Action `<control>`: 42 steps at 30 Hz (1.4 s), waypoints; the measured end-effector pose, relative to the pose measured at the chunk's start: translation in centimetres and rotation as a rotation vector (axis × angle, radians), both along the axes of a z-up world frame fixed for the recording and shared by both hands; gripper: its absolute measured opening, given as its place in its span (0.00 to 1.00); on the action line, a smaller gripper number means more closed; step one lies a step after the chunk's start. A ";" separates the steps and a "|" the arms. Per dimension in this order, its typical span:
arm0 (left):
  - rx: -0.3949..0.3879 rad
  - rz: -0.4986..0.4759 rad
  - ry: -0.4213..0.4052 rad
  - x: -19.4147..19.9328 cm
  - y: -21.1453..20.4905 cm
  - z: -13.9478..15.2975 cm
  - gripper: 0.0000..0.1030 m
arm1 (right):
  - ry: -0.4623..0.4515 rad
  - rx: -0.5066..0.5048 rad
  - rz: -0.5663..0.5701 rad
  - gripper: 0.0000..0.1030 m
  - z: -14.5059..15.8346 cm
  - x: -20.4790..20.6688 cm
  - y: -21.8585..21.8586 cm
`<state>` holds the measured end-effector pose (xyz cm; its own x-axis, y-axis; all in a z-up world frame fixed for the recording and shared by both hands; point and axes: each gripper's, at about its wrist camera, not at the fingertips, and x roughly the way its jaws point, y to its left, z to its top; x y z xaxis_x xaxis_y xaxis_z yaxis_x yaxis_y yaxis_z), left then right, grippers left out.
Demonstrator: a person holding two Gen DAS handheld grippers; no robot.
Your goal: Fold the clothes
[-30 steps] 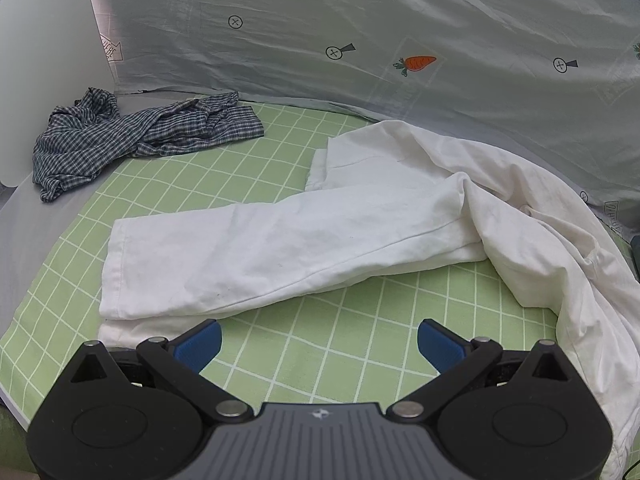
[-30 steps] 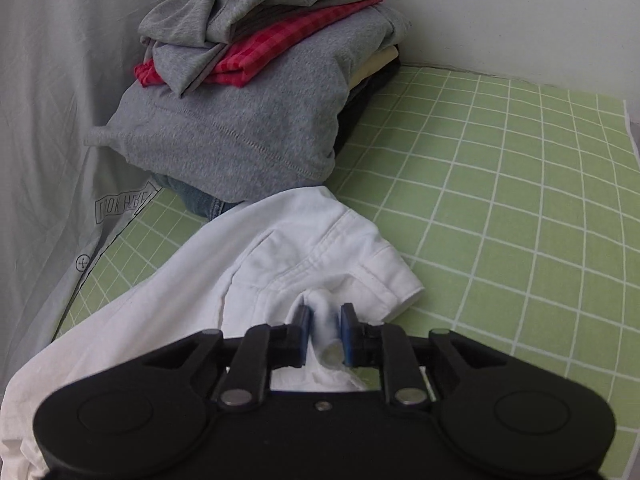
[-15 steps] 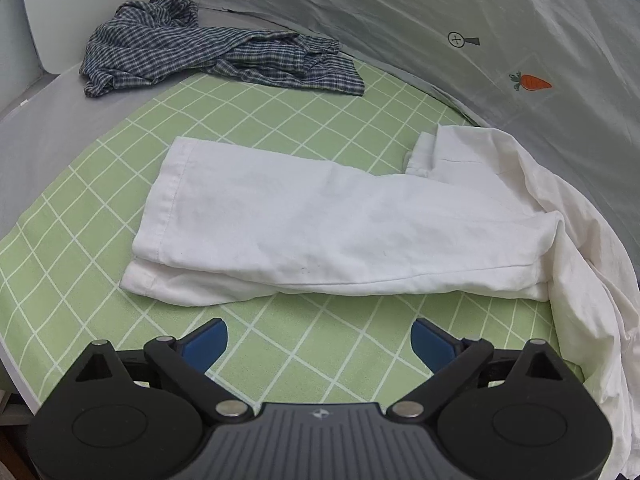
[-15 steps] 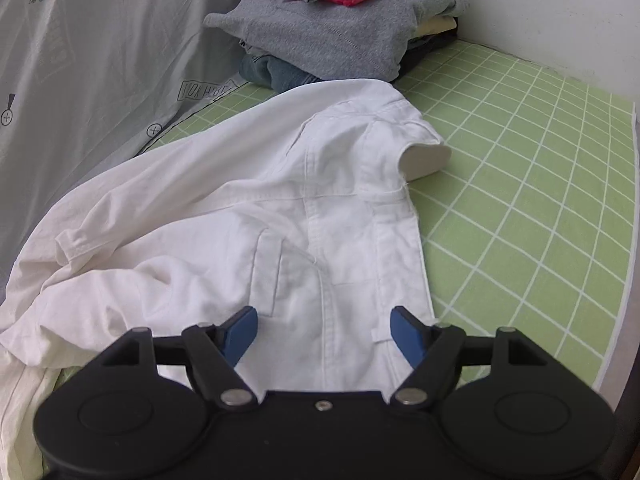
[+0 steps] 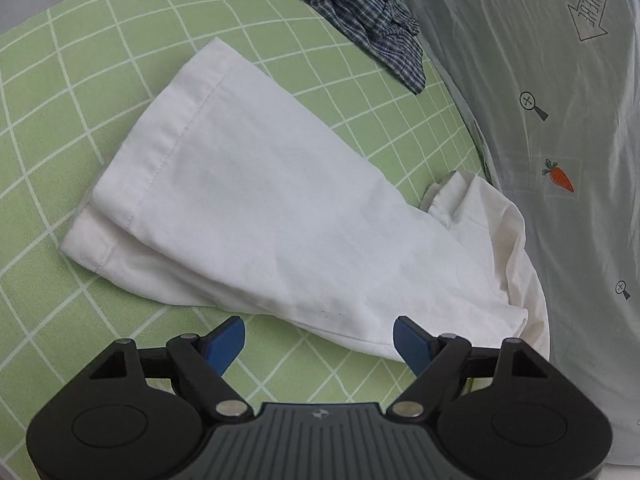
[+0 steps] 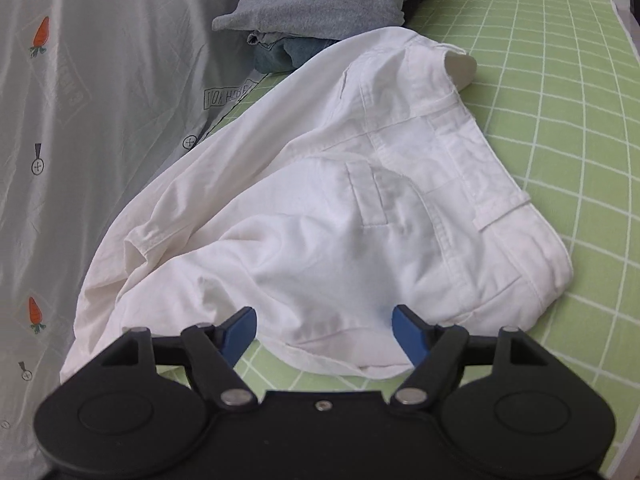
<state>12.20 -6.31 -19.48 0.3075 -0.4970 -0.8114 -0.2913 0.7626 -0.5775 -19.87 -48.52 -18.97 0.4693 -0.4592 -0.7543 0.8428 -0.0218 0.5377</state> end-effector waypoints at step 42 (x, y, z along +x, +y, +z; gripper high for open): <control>-0.103 0.163 0.100 1.4 2.2 -2.0 0.41 | -0.245 0.426 -0.383 0.25 -4.3 -5.5 -2.2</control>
